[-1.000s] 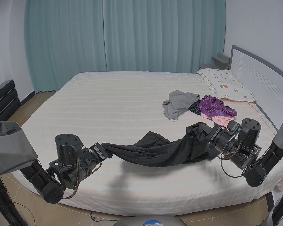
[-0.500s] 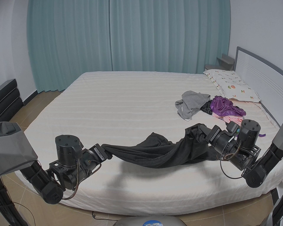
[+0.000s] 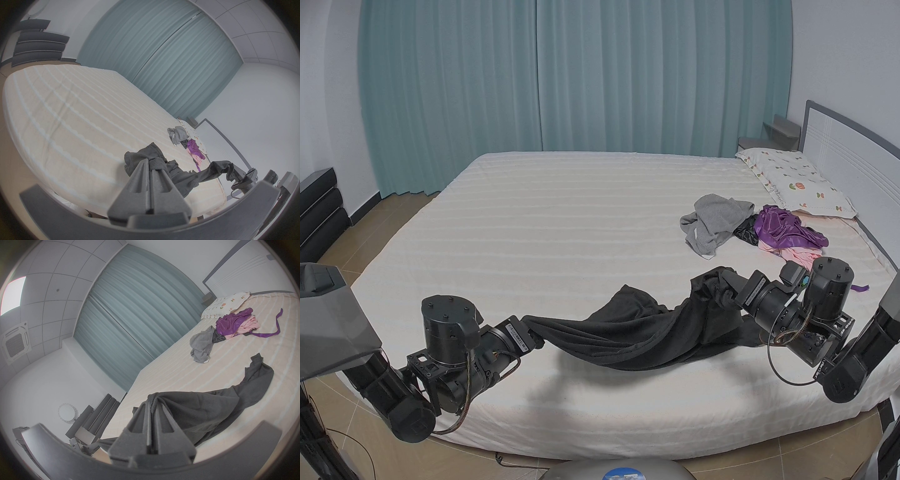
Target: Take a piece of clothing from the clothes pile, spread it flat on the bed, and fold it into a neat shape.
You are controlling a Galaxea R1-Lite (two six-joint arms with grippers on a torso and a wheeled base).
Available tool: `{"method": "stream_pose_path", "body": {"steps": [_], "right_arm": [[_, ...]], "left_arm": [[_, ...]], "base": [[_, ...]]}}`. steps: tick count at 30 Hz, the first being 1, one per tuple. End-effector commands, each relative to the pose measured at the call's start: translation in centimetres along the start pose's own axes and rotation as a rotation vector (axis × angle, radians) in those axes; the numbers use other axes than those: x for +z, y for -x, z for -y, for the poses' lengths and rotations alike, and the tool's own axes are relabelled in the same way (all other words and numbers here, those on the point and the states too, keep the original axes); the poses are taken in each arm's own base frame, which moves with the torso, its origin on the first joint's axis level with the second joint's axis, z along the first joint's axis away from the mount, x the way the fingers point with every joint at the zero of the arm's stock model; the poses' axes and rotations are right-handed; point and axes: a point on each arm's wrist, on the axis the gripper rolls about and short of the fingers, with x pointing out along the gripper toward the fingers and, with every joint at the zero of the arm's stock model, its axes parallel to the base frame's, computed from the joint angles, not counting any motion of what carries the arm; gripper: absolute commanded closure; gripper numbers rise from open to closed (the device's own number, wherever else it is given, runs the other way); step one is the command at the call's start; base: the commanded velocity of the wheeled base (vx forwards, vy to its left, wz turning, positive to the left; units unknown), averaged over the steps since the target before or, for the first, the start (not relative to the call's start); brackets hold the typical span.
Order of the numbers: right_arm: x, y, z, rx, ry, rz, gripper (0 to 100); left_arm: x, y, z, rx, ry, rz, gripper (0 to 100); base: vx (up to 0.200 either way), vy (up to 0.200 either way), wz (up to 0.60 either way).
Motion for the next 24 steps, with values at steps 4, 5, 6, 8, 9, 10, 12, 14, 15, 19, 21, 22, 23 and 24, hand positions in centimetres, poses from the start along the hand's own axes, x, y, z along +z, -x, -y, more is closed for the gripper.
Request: {"method": "stream_pose_path", "body": {"steps": [4, 5, 6, 8, 9, 10, 12, 14, 15, 19, 21, 22, 23, 24], "right_arm": [[-0.2, 2.3, -0.7, 0.021, 0.001, -0.026, 100], [-0.3, 2.7, -0.8, 0.026, 0.001, -0.028, 100], [-0.2, 3.1, -1.0, 0.031, 0.002, -0.029, 100], [-0.1, 3.8, -1.3, 0.043, 0.002, -0.025, 100], [0.1, 4.4, -1.6, 0.054, 0.003, -0.016, 100], [0.4, 5.1, -2.0, 0.067, 0.006, -0.006, 100], [0.9, 6.0, -2.6, 0.097, 0.005, 0.015, 100], [1.5, 6.6, -3.1, 0.119, 0.003, 0.034, 100], [2.1, 7.3, -3.6, 0.144, 0.001, 0.061, 100], [4.1, 9.2, -5.0, 0.213, 0.003, 0.144, 100], [5.4, 10.2, -6.1, 0.239, 0.002, 0.173, 100], [5.6, 10.2, -6.2, 0.242, 0.002, 0.177, 100], [6.4, 10.5, -6.8, 0.253, -0.001, 0.192, 100], [7.4, 10.8, -7.7, 0.269, -0.002, 0.212, 100]], "left_arm": [[0.1, 1.9, 0.4, -0.021, -0.004, -0.003, 100], [0.2, 2.2, 0.4, -0.024, -0.005, 0.000, 100], [0.3, 2.6, 0.4, -0.027, -0.004, 0.004, 100], [0.4, 3.1, 0.3, -0.030, -0.003, 0.006, 100], [0.5, 3.7, 0.3, -0.031, -0.006, 0.007, 100], [0.7, 4.1, 0.3, -0.032, -0.008, 0.012, 100], [1.2, 4.8, 0.5, -0.043, -0.004, 0.024, 100], [1.5, 5.3, 0.7, -0.051, -0.002, 0.031, 100], [2.0, 5.9, 1.0, -0.063, 0.002, 0.045, 100], [3.7, 7.3, 2.0, -0.093, 0.012, 0.090, 100], [5.3, 7.7, 2.7, -0.090, 0.017, 0.123, 100], [5.5, 7.7, 2.7, -0.088, 0.019, 0.127, 100], [6.3, 7.7, 3.0, -0.076, 0.021, 0.138, 100], [7.4, 7.6, 3.5, -0.070, 0.028, 0.158, 100]], "base": [[-0.200, 0.000, 0.00], [-0.200, 0.000, 0.00], [-0.200, 0.000, 0.00], [-0.200, 0.000, 0.00], [-0.200, 0.000, 0.00], [-0.200, 0.000, 0.00], [-0.100, 0.000, 0.00], [0.000, 0.000, 0.00], [0.000, 0.000, 0.00], [0.000, 0.000, 0.00], [0.000, 0.000, 0.00], [0.000, 0.000, 0.00], [0.000, 0.000, 0.00], [0.000, 0.000, 0.00]]}}
